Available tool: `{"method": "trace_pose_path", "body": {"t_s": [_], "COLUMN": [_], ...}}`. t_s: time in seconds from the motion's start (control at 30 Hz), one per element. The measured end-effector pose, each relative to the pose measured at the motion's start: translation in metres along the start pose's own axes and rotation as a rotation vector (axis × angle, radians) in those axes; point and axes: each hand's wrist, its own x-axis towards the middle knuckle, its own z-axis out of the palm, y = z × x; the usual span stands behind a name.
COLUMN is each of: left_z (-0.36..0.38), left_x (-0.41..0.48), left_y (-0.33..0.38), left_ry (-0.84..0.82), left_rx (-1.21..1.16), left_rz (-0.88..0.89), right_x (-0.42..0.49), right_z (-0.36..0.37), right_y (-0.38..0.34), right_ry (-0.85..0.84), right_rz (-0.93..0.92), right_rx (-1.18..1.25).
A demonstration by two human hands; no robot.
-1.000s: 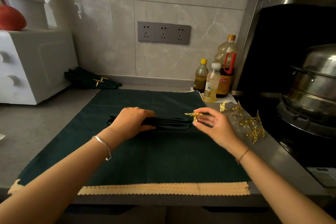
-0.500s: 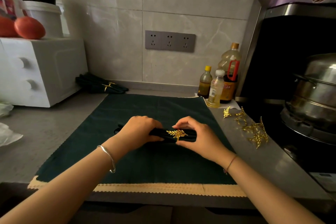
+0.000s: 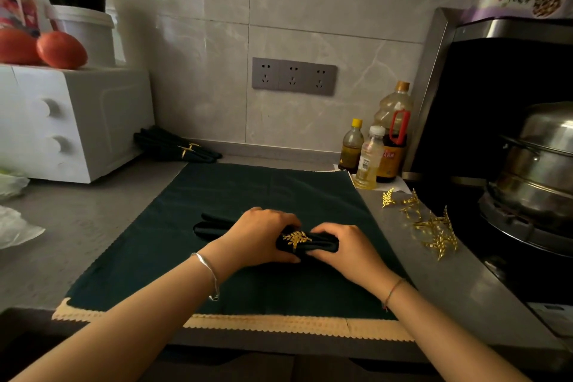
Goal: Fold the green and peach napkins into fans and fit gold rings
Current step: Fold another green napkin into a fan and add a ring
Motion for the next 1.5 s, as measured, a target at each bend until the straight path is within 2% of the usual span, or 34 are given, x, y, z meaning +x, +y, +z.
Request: {"method": "trace_pose_path", "body": {"t_s": [0.13,0.4,0.5,0.6,0.8,0.93,1.03,1.13,1.3,1.5], "left_z": [0.005,-0.006,-0.005,-0.010,-0.020,-0.018,-0.008,0.007,0.028,0.038], "left_x": [0.005,0.007,0.004,-0.008,-0.040,-0.059,-0.066,-0.070,-0.070,-0.061], "left_y": [0.001,-0.015,-0.027,-0.051,-0.105,-0.153,-0.207,-0.257,-0.323,-0.343], "left_ry": [0.009,-0.019,-0.064,-0.025,0.109,0.081,0.058,-0.006,-0.029,-0.082], "left_rx": [-0.024,0.127,0.169,0.200,0.078,-0.101,-0.253,-0.170,-0.109,-0.128], "left_rz": [-0.001,-0.007,-0.017,-0.053,-0.142,-0.276,-0.512,-0.675,-0.745,-0.773], "right_x": [0.001,0.011,0.014,0.017,0.034,0.056,0.082,0.125,0.237,0.343], "right_z": [0.000,-0.005,0.001,0.005,0.028,0.051,0.057,0.061,0.102,0.182], "right_y": [0.001,0.001,-0.002,-0.002,-0.017,-0.024,-0.031,-0.046,-0.077,-0.096], "right_ry": [0.010,0.008,-0.031,-0.087,-0.119,-0.111,-0.094,-0.069,-0.003,0.020], "right_rz": [0.004,0.045,0.057,0.091,0.076,0.069,0.054,0.039,-0.008,0.025], "right_rx": [0.015,0.054,0.029,0.007,0.068,0.101,0.148,0.235,0.260,0.289]}}
